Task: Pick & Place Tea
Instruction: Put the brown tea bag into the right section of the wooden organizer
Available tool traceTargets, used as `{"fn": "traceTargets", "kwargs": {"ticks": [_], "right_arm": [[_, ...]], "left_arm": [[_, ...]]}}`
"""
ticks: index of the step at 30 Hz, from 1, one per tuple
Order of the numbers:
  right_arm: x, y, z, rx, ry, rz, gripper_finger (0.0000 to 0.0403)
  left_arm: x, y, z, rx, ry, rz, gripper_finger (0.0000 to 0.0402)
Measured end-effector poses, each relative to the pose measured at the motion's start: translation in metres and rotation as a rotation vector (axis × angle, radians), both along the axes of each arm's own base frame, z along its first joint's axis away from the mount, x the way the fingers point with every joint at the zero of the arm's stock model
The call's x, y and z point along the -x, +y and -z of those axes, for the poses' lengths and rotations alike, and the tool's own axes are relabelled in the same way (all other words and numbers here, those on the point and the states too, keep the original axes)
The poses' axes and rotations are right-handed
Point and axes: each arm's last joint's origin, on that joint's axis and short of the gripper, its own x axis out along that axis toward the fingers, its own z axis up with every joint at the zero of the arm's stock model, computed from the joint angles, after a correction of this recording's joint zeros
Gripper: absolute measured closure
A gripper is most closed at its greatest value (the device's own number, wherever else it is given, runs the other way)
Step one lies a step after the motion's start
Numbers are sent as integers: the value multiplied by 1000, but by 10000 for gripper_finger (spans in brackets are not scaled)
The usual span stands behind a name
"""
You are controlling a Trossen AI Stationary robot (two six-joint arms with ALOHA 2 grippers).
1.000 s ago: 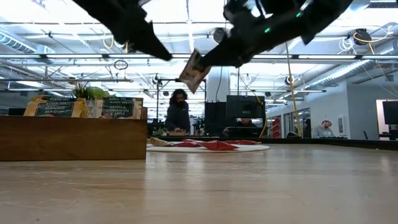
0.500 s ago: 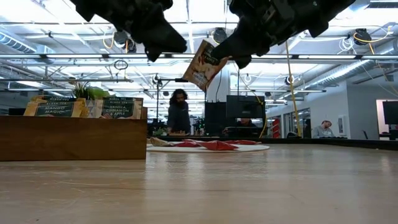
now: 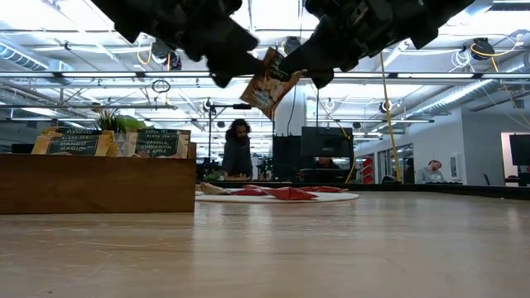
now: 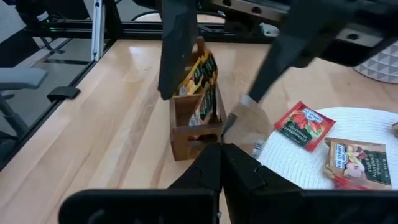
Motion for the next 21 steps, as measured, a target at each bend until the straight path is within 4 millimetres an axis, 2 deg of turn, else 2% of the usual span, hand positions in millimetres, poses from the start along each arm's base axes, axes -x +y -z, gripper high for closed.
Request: {"fn": "traceTargets", "kwargs": {"ticks": [3,10,17,21], "right_arm": [[0,0,0,0,-2,0,403],[1,7,0,-8,5,-19,403],[1,8,0,0,0,-24,403],[0,6,0,-1,-6,-16,403]], "left_arm": [[-1,6,-1,-4,-18,-25,165],[-1,17,-2,-31,-26,-66,163],[-4,19,5,-12,3,-71,163],[-9,16,8,29,-23,-16,163]]}}
